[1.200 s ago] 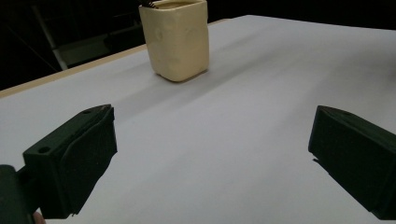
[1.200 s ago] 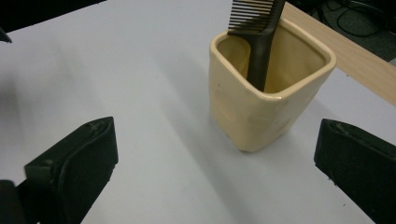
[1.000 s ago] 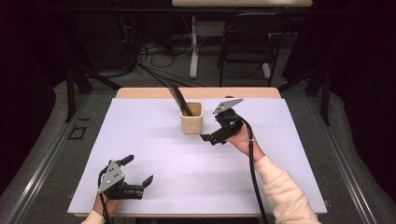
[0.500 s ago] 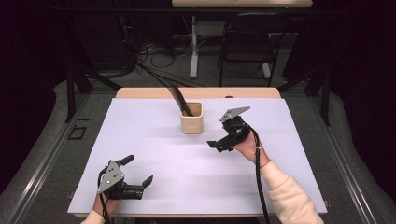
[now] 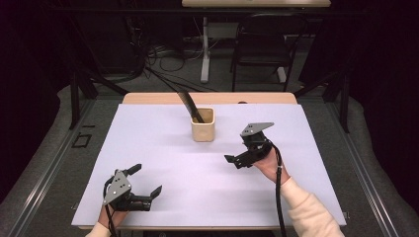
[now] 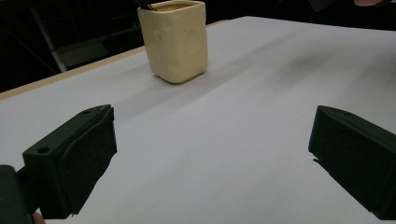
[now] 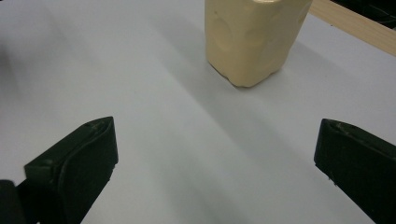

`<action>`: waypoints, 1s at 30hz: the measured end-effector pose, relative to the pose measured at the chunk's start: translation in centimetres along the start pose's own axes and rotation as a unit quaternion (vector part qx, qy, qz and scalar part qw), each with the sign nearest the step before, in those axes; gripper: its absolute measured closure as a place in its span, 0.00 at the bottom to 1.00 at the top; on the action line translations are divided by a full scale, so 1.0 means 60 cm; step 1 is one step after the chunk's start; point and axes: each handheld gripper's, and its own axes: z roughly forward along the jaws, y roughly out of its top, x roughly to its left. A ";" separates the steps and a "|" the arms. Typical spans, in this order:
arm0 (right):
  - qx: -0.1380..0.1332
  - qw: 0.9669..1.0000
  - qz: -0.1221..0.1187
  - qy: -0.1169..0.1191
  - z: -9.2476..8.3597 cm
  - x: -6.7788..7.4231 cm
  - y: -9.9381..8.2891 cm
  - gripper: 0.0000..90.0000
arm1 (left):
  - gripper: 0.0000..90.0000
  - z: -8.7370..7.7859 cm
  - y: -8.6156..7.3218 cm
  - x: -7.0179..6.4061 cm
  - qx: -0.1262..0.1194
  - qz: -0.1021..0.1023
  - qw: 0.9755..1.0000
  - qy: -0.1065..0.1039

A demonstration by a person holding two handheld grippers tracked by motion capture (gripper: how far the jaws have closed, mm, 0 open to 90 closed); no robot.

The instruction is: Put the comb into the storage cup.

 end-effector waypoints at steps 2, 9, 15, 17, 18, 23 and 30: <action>-0.001 1.000 0.001 -0.002 -0.002 0.002 -0.005 0.00 | 0.01 0.000 0.000 0.000 0.000 0.000 1.000 -0.001; -0.001 1.000 0.000 0.001 -0.008 0.013 -0.025 0.00 | 0.01 0.000 0.000 0.000 -0.001 0.000 1.000 -0.002; 0.005 1.000 -0.009 -0.001 -0.012 0.024 -0.037 0.00 | 0.01 0.000 0.000 0.000 -0.001 -0.001 1.000 -0.002; 0.005 1.000 -0.013 -0.001 -0.014 0.027 -0.043 0.00 | 0.01 0.000 0.000 -0.001 -0.001 -0.001 1.000 -0.001; 0.006 1.000 -0.012 -0.003 -0.015 0.029 -0.046 0.00 | 0.01 0.000 0.000 0.000 -0.001 -0.001 1.000 -0.002; 0.005 1.000 -0.013 -0.015 -0.025 0.035 -0.064 0.00 | 0.01 0.000 0.000 -0.001 0.000 0.000 1.000 -0.001; 0.003 1.000 -0.012 -0.018 -0.036 0.042 -0.080 0.00 | 0.01 0.000 0.001 -0.001 -0.001 0.001 1.000 0.000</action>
